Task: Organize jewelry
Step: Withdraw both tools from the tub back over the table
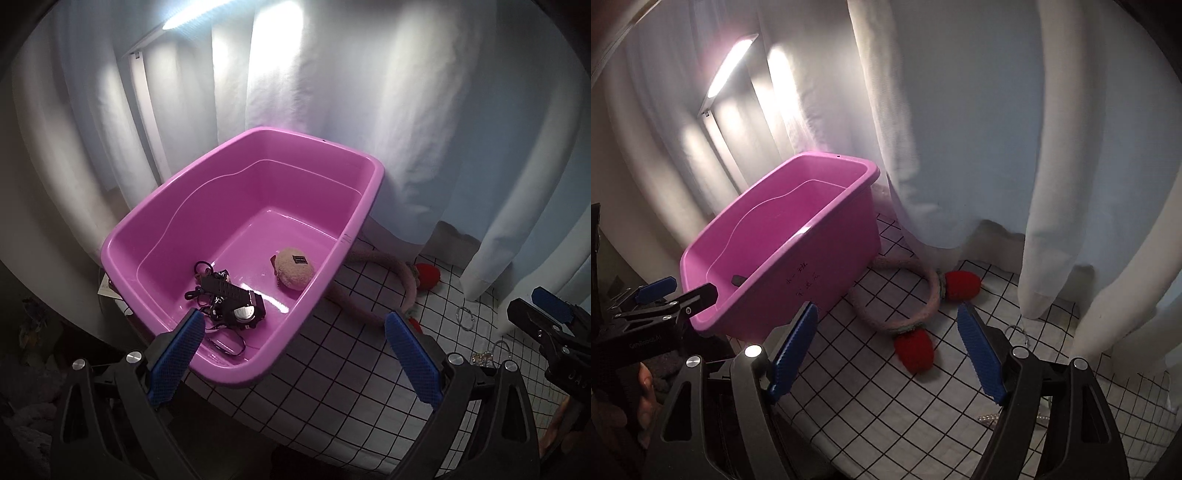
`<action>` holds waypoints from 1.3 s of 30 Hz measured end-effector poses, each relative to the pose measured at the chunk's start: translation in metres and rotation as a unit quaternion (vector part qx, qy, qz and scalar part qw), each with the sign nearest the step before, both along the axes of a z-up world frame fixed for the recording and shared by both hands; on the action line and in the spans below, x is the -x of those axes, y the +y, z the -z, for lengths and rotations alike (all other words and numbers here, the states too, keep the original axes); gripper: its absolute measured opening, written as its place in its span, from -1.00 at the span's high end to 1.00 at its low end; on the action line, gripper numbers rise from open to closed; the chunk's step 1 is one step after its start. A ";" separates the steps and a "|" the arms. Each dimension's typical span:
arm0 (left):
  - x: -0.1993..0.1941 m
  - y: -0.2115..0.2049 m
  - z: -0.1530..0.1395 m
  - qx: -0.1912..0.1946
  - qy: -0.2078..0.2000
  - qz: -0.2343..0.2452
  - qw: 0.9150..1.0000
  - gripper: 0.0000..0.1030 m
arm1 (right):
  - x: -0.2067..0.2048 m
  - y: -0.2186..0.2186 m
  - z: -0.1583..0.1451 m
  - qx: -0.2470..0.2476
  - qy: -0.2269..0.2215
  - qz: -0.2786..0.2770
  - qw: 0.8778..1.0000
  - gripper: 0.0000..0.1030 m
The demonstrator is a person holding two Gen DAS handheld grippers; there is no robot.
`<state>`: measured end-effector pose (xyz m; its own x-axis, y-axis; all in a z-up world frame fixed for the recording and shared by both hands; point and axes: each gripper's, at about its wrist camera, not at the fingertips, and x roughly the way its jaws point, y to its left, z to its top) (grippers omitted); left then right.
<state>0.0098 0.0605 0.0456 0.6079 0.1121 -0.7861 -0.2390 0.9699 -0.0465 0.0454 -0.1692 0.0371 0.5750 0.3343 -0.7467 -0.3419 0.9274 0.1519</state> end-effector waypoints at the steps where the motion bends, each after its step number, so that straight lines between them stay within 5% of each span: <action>1: 0.002 -0.009 0.001 0.002 0.000 0.006 1.000 -0.87 | 0.007 -0.014 0.003 -0.002 0.002 0.010 1.000 -0.45; 18: 0.030 -0.139 0.052 0.018 0.026 0.081 0.996 -0.87 | 0.094 -0.202 0.072 0.003 0.055 0.147 0.988 -0.45; 39: 0.006 -0.152 0.131 0.019 0.057 0.050 0.997 -0.87 | 0.059 -0.229 0.154 0.014 0.090 0.151 0.984 -0.45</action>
